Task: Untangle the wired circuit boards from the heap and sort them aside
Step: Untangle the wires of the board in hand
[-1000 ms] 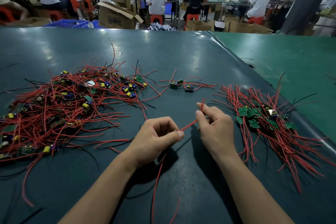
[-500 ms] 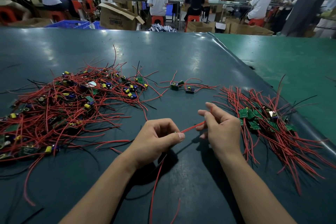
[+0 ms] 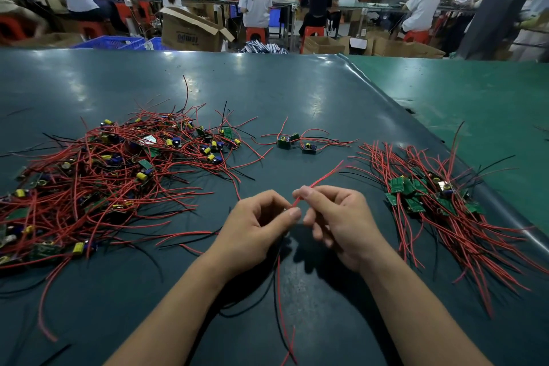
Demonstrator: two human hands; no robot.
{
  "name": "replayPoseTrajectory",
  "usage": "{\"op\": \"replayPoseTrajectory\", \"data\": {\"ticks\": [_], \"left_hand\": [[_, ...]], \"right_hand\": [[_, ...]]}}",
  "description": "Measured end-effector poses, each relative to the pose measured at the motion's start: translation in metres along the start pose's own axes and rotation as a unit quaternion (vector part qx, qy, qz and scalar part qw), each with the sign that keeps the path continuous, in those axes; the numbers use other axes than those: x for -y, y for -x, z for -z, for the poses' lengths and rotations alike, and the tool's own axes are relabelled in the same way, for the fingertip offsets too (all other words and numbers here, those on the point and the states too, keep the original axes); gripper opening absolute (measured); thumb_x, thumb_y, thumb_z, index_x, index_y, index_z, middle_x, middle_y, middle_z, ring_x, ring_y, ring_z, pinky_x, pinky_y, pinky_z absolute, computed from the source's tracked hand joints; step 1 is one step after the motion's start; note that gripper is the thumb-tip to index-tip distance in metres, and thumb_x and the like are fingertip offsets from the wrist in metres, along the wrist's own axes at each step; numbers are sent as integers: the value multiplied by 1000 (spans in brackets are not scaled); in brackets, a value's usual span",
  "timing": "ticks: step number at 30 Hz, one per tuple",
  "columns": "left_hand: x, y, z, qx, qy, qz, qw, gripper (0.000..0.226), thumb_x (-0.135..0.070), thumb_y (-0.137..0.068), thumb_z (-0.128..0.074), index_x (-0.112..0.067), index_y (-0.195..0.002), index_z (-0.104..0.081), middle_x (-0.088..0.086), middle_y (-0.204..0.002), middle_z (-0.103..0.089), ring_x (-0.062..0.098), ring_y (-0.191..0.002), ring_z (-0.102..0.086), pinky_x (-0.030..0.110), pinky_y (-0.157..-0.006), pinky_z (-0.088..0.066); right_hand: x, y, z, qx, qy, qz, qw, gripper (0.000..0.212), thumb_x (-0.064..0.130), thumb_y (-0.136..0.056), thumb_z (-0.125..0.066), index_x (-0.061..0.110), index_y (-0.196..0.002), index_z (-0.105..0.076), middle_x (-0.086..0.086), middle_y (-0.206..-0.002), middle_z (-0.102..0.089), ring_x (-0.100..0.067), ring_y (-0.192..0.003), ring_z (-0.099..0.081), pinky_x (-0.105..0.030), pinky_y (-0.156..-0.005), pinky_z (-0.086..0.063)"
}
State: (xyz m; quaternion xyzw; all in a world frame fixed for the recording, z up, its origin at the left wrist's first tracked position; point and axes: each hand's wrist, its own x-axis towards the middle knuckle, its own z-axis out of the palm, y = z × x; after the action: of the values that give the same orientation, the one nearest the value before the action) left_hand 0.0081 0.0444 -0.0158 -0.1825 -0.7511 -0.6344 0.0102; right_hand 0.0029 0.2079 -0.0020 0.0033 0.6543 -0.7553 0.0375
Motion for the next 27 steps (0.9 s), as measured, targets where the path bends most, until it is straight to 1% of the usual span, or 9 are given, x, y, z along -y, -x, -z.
{"op": "replayPoseTrajectory", "data": {"ticks": [3,6,9,11,13,15,17,24,27], "left_hand": [[0,-1,2,23,18,7,1000,13,-15,-90,-68,-5,-82,-64,-7,-59,-51,4,-53,-42,15,-52,-34],[-1,-2,3,40,57,26,997,15,-14,-88,-69,-5,-78,-63,-6,-58,-51,6,-51,-42,15,-50,-35],[-3,-2,0,3,81,23,996,20,-24,-84,-69,-6,-78,-63,0,-56,-50,13,-48,-42,19,-46,-36],[-3,-4,-1,-64,121,26,990,22,-28,-84,-64,-6,-88,-66,1,-58,-52,14,-46,-46,21,-43,-40],[-3,-7,0,-99,161,37,981,21,-25,-89,-59,-9,-101,-67,1,-59,-54,14,-47,-52,25,-43,-47],[-3,-6,0,-93,172,46,980,20,-25,-89,-58,-13,-103,-67,4,-58,-56,17,-46,-54,27,-43,-50],[-4,-4,0,-63,170,38,983,22,-28,-87,-59,-15,-102,-68,7,-61,-60,18,-47,-57,25,-43,-50],[-8,-2,0,12,155,5,988,34,-33,-91,-52,-16,-115,-69,-1,-60,-63,6,-40,-50,14,-40,-40],[-8,-2,3,34,177,41,983,41,-32,-84,-61,-21,-123,-62,3,-61,-60,9,-44,-49,17,-43,-40]], "right_hand": [[4,-2,2,-60,-24,15,998,16,15,-90,-66,5,-79,-71,-3,-50,-58,-8,-31,-41,-13,-30,-25],[10,-11,18,-216,-76,53,972,20,11,-94,-61,5,-76,-67,2,-46,-58,-5,-31,-40,-13,-30,-24],[14,-15,33,-296,-124,75,944,17,15,-98,-56,6,-85,-62,1,-47,-60,-5,-32,-42,-14,-30,-27],[13,-13,26,-242,-97,47,964,21,26,-99,-55,9,-88,-59,1,-47,-58,-8,-31,-43,-14,-30,-26],[7,-6,10,-100,-5,-4,995,40,49,-91,-56,13,-77,-61,-1,-45,-54,-10,-30,-42,-13,-31,-25],[3,3,-4,36,92,-31,995,48,62,-78,-56,15,-69,-63,0,-46,-53,-10,-30,-43,-13,-30,-26],[1,8,-9,112,116,-19,987,46,59,-76,-58,13,-73,-64,3,-47,-53,-8,-31,-45,-15,-30,-30],[7,14,-5,156,98,26,983,33,39,-89,-61,8,-77,-64,-2,-50,-58,-10,-32,-47,-16,-31,-34],[5,11,-8,59,81,62,993,30,26,-95,-59,11,-69,-62,-1,-49,-58,-9,-31,-44,-16,-32,-33]]}}
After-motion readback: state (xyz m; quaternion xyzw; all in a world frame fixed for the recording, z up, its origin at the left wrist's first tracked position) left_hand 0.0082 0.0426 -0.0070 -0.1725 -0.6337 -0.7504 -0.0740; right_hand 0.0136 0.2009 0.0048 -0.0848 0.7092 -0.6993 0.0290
